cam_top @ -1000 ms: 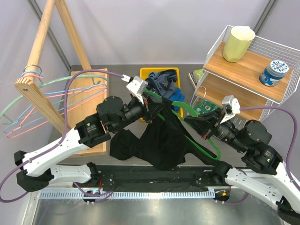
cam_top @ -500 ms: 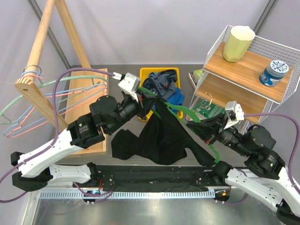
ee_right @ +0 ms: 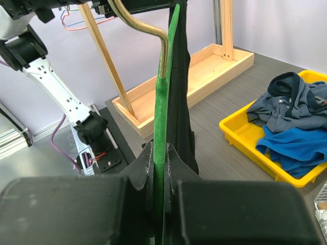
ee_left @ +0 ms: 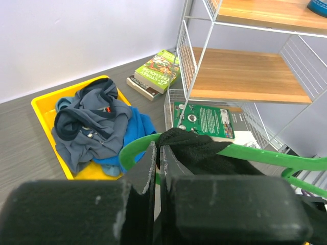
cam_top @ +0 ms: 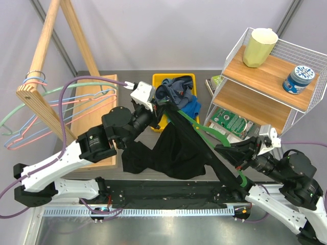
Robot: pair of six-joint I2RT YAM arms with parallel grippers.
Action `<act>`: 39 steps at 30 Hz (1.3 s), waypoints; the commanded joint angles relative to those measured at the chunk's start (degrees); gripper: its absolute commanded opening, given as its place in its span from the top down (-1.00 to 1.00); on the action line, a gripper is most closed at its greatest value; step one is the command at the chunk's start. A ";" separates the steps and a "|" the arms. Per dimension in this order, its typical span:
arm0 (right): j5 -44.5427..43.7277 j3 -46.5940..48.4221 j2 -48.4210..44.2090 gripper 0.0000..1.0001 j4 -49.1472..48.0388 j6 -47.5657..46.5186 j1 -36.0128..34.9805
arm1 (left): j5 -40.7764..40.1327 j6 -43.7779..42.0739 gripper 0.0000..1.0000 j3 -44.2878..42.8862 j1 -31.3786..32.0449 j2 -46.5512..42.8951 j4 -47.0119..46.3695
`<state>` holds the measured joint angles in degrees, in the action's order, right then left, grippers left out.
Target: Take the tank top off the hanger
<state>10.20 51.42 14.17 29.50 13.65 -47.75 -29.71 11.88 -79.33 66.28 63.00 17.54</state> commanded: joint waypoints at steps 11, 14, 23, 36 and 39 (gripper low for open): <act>2.55 -0.69 -1.96 0.98 -0.29 5.50 -0.51 | 11.23 -2.83 1.00 1.28 -2.30 -3.06 -11.74; 0.36 -2.19 1.55 0.98 -9.08 6.74 -0.51 | 27.44 1.99 1.00 -0.12 -2.30 -1.75 -11.83; 1.42 5.09 23.77 0.98 -23.16 4.54 -0.59 | 41.82 9.91 1.00 -4.52 -2.30 1.33 -10.16; -18.26 12.65 30.21 0.98 -22.37 -0.47 -0.59 | 30.77 8.51 -0.11 0.14 -2.30 -6.92 -2.25; -21.78 12.13 29.95 0.98 -25.62 1.46 -0.59 | 34.18 8.86 -0.25 3.03 -2.30 -8.24 -2.33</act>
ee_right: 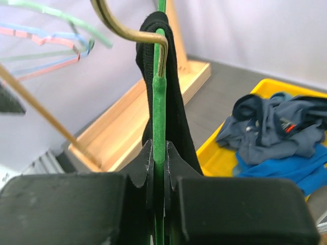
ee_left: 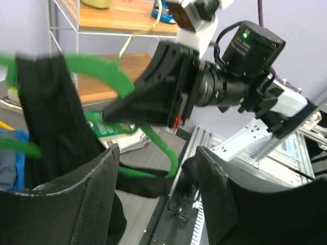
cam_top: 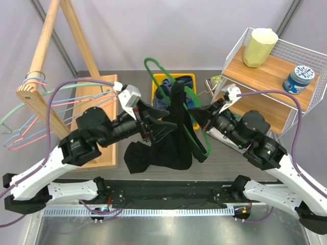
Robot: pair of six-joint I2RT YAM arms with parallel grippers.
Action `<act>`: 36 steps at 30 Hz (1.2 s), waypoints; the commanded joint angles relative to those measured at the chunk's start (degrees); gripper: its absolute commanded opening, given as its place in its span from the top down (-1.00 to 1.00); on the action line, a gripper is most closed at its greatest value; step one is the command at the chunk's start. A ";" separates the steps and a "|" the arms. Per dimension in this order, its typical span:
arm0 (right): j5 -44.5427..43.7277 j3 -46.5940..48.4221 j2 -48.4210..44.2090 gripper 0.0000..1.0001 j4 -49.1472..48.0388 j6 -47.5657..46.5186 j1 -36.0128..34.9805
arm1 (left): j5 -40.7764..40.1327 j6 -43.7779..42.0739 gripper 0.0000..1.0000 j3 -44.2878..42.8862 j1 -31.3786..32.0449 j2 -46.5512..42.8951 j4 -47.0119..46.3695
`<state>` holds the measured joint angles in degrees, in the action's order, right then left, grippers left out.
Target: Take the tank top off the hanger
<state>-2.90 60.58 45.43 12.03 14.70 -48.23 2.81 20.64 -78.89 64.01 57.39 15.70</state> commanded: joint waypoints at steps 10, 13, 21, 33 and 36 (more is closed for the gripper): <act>-11.96 7.62 0.89 0.98 -11.68 0.86 -0.11 | -0.52 15.02 -0.18 16.12 0.94 -0.61 -9.01; -11.96 7.71 0.98 0.98 -14.49 1.56 -0.11 | -2.37 16.79 -0.29 20.78 2.70 -0.17 -16.74; -11.78 6.84 0.89 0.98 -16.16 2.00 -0.11 | -9.83 17.76 -0.53 22.29 5.60 3.78 -22.81; -11.96 6.04 -0.34 0.98 -16.87 2.09 -0.03 | -10.37 19.78 -0.32 22.46 5.60 6.16 -21.42; -11.96 5.78 -0.69 0.98 -17.13 2.09 -0.11 | -9.67 20.05 -0.36 23.61 5.60 5.54 -21.68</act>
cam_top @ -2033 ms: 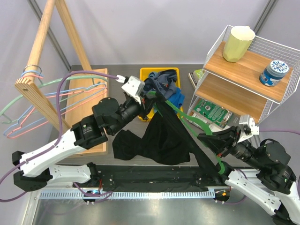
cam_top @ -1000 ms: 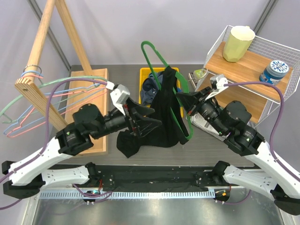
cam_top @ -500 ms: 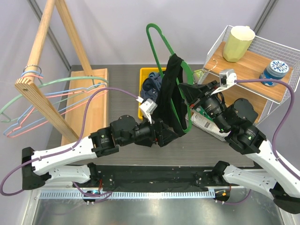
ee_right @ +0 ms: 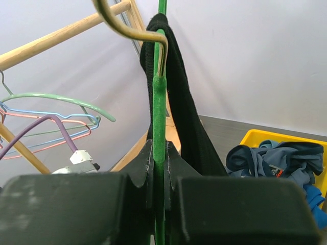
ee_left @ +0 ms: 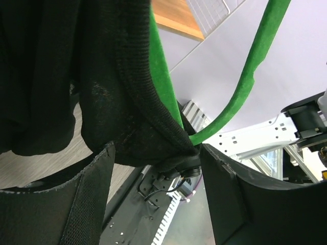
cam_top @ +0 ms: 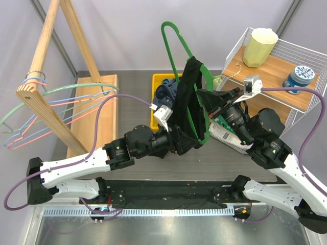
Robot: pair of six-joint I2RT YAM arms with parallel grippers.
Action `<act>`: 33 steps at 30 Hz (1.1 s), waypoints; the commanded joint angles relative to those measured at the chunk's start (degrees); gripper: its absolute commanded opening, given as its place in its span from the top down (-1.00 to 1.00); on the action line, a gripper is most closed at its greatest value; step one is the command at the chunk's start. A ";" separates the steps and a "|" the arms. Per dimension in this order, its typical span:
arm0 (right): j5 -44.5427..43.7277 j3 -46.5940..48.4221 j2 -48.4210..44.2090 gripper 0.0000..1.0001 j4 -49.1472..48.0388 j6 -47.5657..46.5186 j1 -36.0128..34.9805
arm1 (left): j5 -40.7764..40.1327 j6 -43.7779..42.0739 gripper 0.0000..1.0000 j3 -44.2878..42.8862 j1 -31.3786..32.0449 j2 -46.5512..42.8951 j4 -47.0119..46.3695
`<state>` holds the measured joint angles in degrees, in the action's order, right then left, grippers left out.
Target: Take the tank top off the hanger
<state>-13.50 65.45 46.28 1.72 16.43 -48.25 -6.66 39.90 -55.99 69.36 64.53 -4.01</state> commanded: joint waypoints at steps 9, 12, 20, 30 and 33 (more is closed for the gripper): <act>-0.74 0.91 -1.54 0.98 -7.96 1.68 -0.09 | -0.97 2.11 -0.13 2.02 0.25 -0.29 -2.07; -0.39 0.82 -2.16 0.98 -8.39 2.38 -0.09 | -3.71 1.15 -0.13 2.20 0.25 0.15 0.14; -0.65 0.12 -4.09 0.98 -7.51 3.70 -0.09 | -14.35 -1.75 -0.21 1.67 0.25 -0.55 8.93; 5.58 4.24 -1.90 0.98 5.12 1.33 -0.18 | 2.78 -10.10 -0.35 2.72 0.25 -9.76 5.86; 9.96 4.07 -1.63 0.98 9.44 1.15 -0.09 | 2.71 -11.60 -0.36 2.73 0.25 -13.63 5.24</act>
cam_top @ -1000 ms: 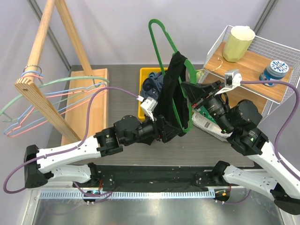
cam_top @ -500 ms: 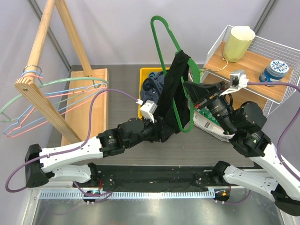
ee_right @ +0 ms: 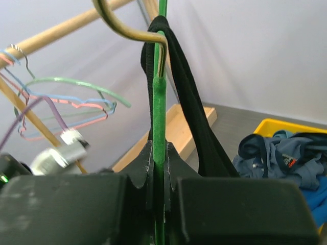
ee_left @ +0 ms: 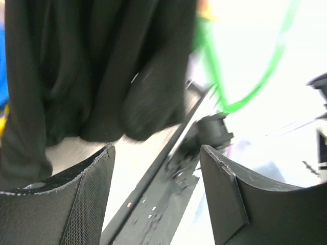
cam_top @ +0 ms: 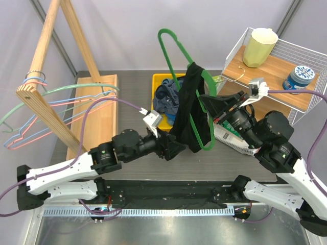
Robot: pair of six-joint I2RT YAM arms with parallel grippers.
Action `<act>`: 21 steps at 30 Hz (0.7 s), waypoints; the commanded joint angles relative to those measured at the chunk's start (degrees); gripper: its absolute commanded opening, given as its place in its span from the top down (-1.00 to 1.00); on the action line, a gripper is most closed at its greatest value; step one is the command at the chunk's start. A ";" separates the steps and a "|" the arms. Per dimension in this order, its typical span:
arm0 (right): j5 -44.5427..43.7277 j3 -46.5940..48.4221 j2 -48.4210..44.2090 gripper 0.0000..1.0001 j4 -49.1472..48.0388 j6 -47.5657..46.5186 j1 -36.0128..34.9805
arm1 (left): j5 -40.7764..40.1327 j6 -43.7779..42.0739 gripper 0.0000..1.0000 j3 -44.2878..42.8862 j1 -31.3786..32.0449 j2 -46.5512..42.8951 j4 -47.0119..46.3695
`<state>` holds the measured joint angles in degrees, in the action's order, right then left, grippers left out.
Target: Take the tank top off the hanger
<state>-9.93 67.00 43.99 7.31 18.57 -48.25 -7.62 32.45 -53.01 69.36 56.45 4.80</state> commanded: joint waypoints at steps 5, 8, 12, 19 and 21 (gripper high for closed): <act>12.56 0.24 -0.48 0.98 7.98 -0.46 -0.09 | -2.21 -5.90 -0.40 -4.02 0.25 -7.05 -2.00; 16.69 -0.12 -1.27 0.98 10.17 -0.99 -0.09 | -9.92 -6.43 -0.52 -8.15 0.25 -5.56 0.47; 20.21 -0.03 -1.80 0.98 13.60 -2.04 -0.18 | -16.63 -7.92 -0.54 -12.72 0.25 -2.14 3.02; 20.83 -1.52 -4.61 0.98 17.73 -2.75 -0.09 | -17.69 -9.51 -0.53 -15.54 0.25 -0.20 3.11; 21.71 -1.79 -5.40 0.98 18.17 -2.83 -0.09 | -17.52 -9.24 -0.54 -15.45 0.25 0.15 3.20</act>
<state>9.02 65.04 40.56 26.30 16.62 -48.25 -22.65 24.53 -66.63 69.38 56.42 8.03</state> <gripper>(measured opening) 0.090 0.765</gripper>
